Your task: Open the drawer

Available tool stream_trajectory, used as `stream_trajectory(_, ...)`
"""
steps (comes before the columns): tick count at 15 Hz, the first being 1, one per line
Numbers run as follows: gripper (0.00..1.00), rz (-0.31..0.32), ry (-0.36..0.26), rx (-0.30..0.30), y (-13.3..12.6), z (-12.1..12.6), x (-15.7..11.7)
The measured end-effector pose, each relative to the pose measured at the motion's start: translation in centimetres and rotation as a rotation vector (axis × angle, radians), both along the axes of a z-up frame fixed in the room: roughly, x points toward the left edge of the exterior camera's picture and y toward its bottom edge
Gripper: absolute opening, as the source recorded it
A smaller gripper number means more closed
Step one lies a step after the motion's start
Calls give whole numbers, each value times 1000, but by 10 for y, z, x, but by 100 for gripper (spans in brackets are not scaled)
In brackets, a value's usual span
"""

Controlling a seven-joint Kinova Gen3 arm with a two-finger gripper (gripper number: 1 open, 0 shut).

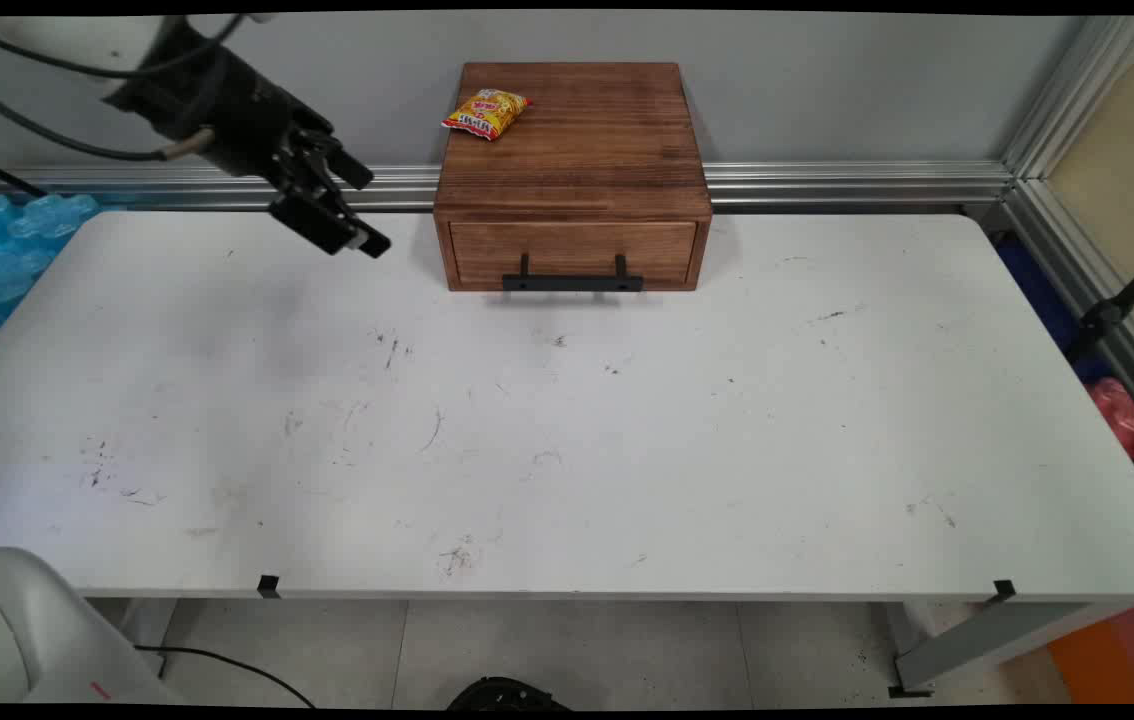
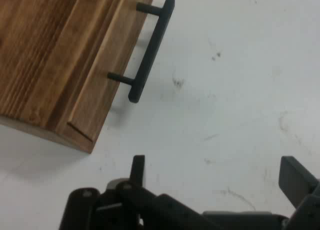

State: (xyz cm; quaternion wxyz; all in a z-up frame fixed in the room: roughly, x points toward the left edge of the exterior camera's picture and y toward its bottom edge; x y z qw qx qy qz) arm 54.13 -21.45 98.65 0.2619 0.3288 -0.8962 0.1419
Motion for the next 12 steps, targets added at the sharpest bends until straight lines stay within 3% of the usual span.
stream_trajectory(12,100,-3,-7,2,-52,-38,-50)
